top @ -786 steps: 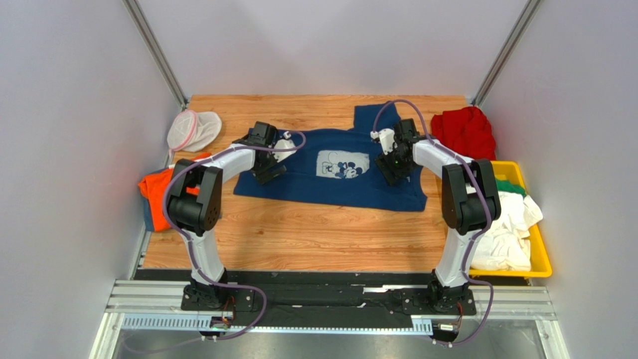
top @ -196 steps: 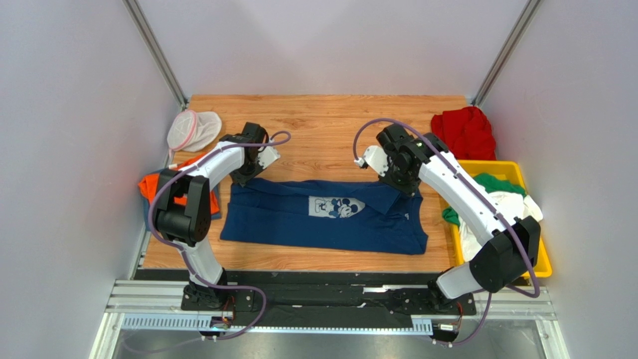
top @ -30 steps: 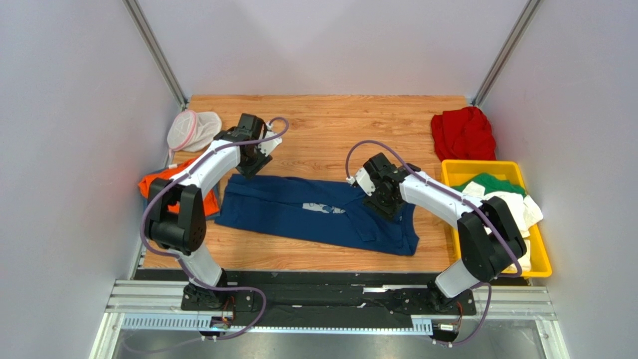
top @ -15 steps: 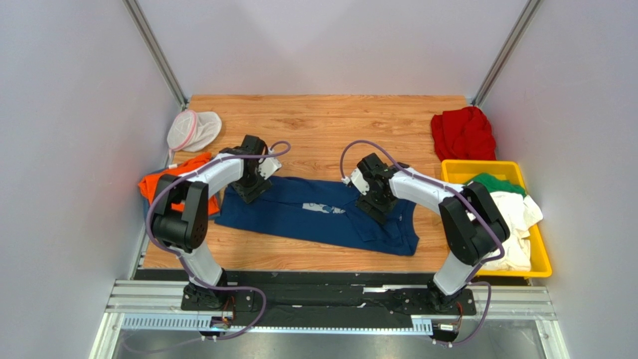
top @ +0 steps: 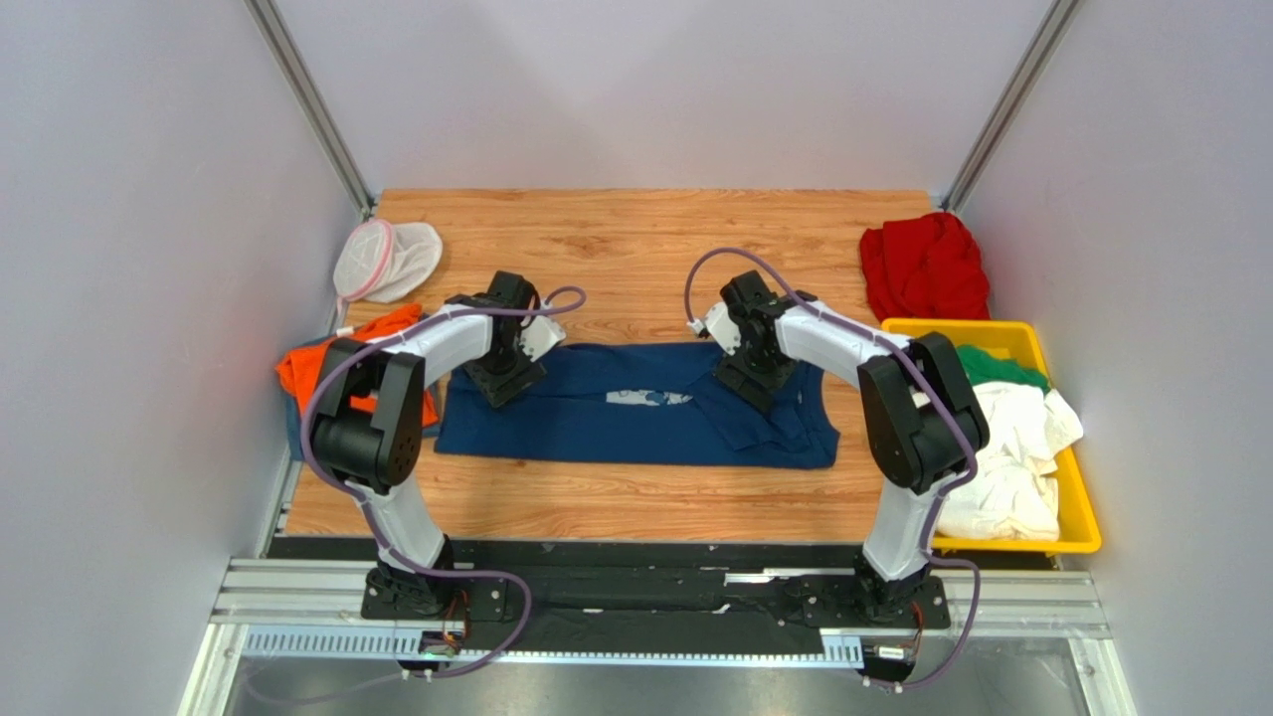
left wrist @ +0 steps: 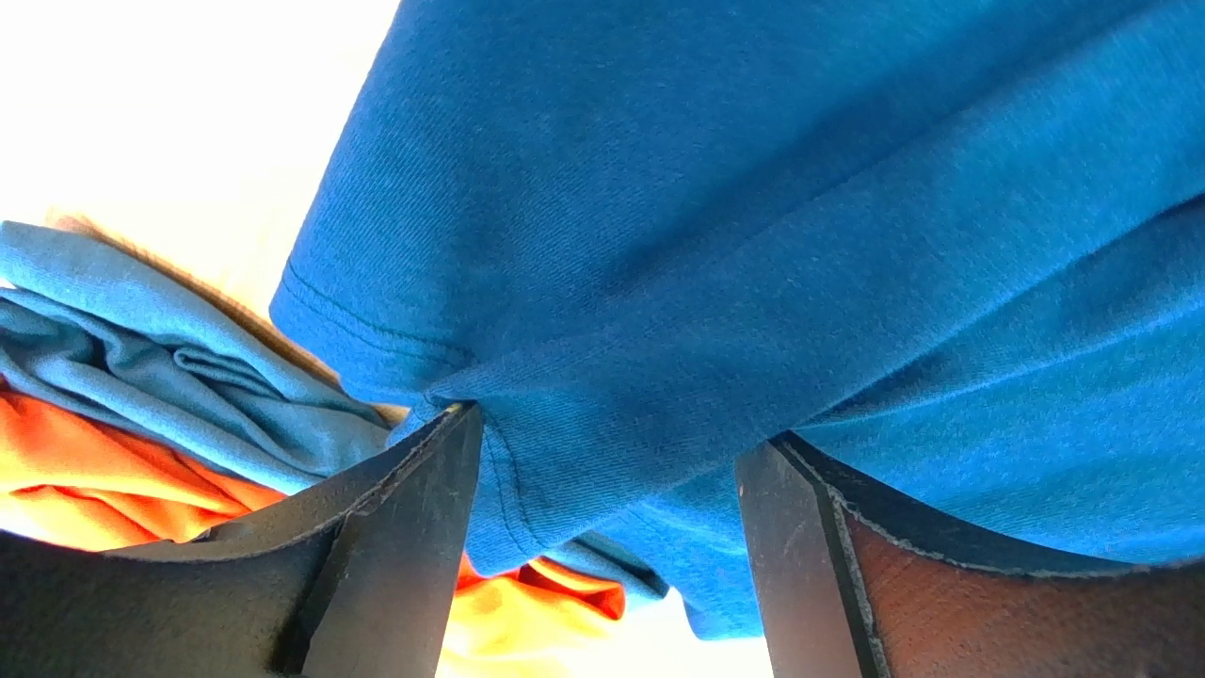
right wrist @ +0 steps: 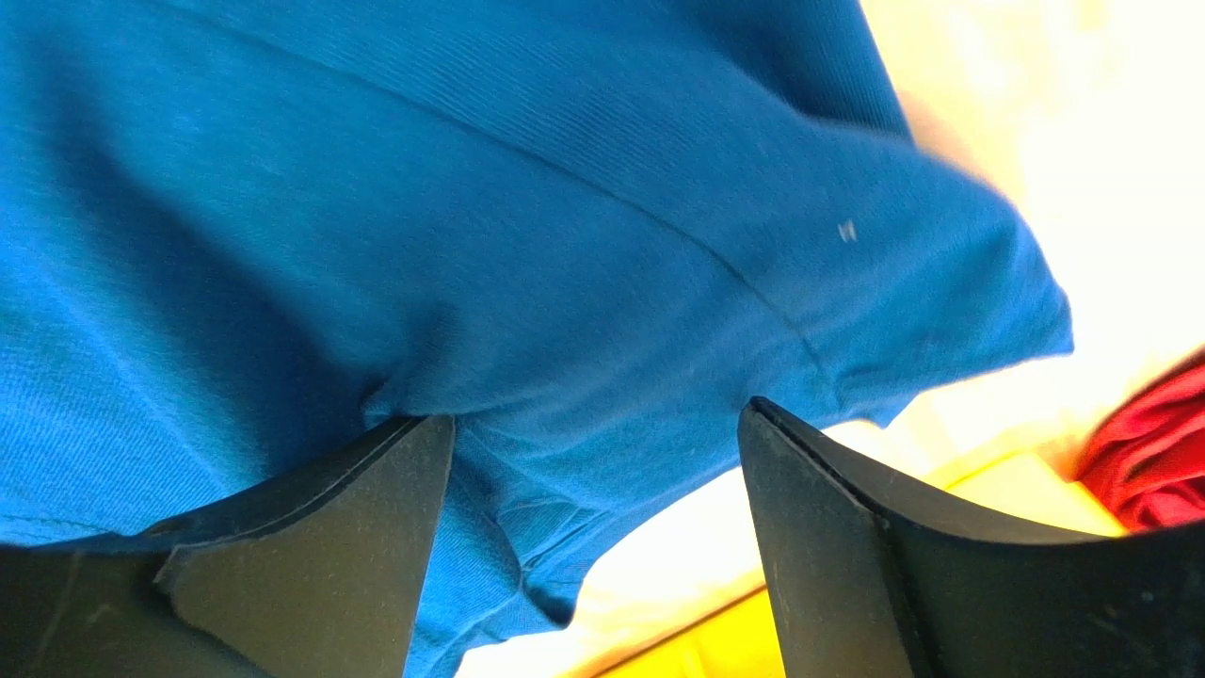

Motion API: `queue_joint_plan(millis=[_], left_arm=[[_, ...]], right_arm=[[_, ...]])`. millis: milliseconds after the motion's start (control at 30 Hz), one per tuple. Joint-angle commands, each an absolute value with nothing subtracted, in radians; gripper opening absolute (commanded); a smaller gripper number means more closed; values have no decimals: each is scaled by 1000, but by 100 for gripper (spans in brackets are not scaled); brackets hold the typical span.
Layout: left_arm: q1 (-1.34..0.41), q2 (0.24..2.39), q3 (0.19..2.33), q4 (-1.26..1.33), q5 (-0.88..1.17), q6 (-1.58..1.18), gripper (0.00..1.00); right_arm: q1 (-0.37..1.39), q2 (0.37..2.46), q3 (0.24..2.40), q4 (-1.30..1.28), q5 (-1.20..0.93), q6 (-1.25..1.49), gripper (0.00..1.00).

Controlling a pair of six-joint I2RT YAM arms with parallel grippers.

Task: Fold and stack the t-shirts
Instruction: Fold the tshirt

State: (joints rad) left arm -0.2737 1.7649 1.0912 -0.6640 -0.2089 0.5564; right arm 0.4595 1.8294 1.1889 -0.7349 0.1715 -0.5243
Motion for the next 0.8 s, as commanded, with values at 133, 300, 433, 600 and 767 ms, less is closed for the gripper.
queue_joint_plan(millis=[133,300,433,600,767], left_arm=[[-330,1764,1078,-749,-143,581,76],[-400,1741,1081,-787,-121,620,76],[-452,1764,1104,-818,-129,635,76],[-537,1799,1140,-853,-147,649,76],[-618,1835,1210,-899,-132,647,76]], right_arm=[[370,2031,1371,-626,204,-586,79],[342,2111,1546,-618,216,-574,79],[313,2207,1676,-611,235,-565,79],[288,2299,1830,-614,252,-565,79],[284,2396,1969,-621,261,-568,79]])
